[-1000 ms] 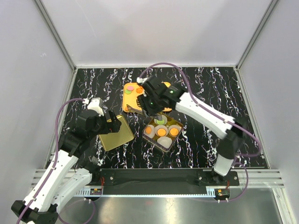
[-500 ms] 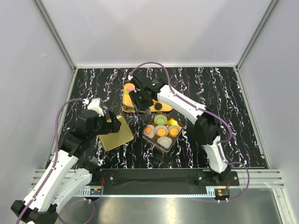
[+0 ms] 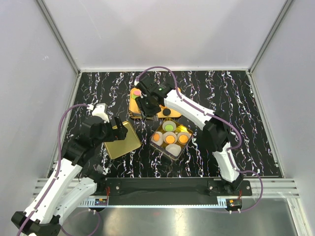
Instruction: Pack the cookies
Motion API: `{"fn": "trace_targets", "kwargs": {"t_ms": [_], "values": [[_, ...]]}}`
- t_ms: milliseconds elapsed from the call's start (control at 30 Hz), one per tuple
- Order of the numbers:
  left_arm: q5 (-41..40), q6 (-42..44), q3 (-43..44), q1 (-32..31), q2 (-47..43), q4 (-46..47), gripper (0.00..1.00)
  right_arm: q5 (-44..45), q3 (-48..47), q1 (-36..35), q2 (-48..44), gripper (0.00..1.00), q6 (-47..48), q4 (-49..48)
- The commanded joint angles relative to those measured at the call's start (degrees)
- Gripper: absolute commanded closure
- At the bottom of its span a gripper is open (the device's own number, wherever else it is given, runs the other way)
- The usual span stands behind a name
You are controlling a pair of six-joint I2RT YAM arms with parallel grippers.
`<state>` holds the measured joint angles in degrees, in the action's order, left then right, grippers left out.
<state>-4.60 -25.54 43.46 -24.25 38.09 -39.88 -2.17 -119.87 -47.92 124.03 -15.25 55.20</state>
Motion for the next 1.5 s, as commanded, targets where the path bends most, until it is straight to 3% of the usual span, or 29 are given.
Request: {"fn": "trace_targets", "kwargs": {"t_ms": [0, 400, 1200, 1467], "values": [[-1.11, -0.39, -0.05, -0.18, -0.91, 1.73, 0.01, 0.85, -1.59, 0.72, 0.86, 0.46, 0.30, -0.71], [-1.11, -0.39, -0.13, -0.27, -1.08, 1.73, 0.01, 3.32, -1.77, 0.90, 1.74, 0.51, 0.04, -0.27], [-1.11, -0.39, -0.13, -0.27, -0.91, 1.73, 0.01, 3.49, -2.56, 0.90, 2.01, 0.51, 1.09, 2.02], [-1.11, -0.39, -0.13, -0.27, -0.82, 1.73, 0.01, 5.07, -2.91, 1.16, 0.52, 0.60, 1.71, 2.02]]}}
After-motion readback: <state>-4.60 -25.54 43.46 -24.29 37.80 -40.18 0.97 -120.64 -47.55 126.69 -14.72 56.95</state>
